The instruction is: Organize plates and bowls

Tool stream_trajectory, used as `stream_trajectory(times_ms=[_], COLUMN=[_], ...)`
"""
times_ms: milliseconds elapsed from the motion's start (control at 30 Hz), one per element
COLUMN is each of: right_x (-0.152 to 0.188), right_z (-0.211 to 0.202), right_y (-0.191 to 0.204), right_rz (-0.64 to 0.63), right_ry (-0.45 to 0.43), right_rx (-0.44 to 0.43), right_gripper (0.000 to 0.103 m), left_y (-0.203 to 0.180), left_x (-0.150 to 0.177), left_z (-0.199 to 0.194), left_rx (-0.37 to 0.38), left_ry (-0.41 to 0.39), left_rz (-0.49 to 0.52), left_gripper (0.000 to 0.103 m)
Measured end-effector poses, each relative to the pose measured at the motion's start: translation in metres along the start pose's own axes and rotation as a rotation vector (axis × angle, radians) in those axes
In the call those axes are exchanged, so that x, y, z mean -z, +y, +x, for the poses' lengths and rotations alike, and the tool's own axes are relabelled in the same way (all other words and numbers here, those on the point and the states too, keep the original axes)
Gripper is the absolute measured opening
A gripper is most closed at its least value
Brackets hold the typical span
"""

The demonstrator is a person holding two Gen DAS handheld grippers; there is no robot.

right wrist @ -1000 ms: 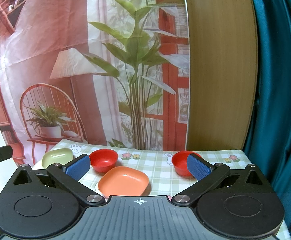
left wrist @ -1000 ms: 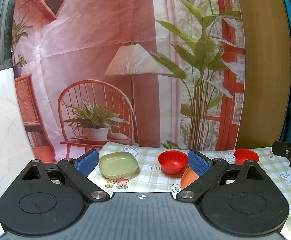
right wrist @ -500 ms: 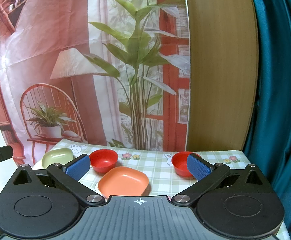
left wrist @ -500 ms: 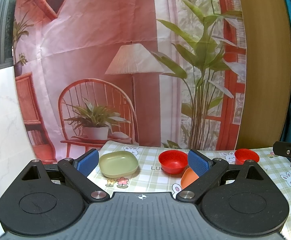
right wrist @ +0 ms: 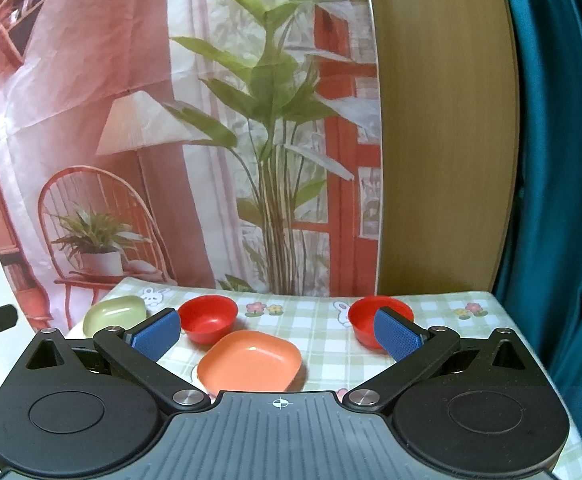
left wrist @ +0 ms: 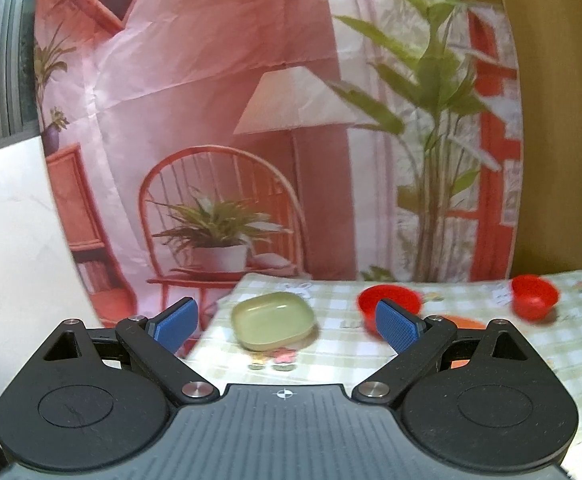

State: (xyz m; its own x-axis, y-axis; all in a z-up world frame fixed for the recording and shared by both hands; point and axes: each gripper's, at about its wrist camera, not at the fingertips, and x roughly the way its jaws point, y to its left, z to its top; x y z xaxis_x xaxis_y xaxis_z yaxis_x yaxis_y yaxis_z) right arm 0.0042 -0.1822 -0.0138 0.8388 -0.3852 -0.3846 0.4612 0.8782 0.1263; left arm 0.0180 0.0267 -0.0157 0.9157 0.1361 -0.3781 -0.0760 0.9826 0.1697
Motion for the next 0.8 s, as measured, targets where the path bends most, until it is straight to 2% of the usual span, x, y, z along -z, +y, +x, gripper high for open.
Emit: stream_trajectory(times_ms=[233,400,533,700,800], right_x=[0.002,0.003,0.004,0.012,0.018], right_z=[0.028,0.046,0.058,0.075,0.088], right_y=[0.025,0.047,0.062,0.088,0.107], right_rz=[-0.034,-0.041,-0.043,-0.077,-0.113], right_ry=[0.011,0.008,0.003,0.006,0.023], right_rx=[-0.052,-0.099,-0.13,-0.186,-0.22], right_gripper=[0.102,0.099,0.097,0.095,0.094], left_y=[0.041,0.075,0.091,0.106,0.117], left_x=[-0.002,-0.006,-0.008,0.001,0.01], left_z=[0.022,0.034,0.043,0.055,0.062], left_rx=[-0.018,-0.014,-0.038,-0.06,-0.082], left_ry=[0.024,0.033,0.054,0.098,0.12], left_rz=[0.007,-0.054,-0.083,-0.072,-0.08], left_gripper=[0.096,0.096,0.096,0.095,0.091])
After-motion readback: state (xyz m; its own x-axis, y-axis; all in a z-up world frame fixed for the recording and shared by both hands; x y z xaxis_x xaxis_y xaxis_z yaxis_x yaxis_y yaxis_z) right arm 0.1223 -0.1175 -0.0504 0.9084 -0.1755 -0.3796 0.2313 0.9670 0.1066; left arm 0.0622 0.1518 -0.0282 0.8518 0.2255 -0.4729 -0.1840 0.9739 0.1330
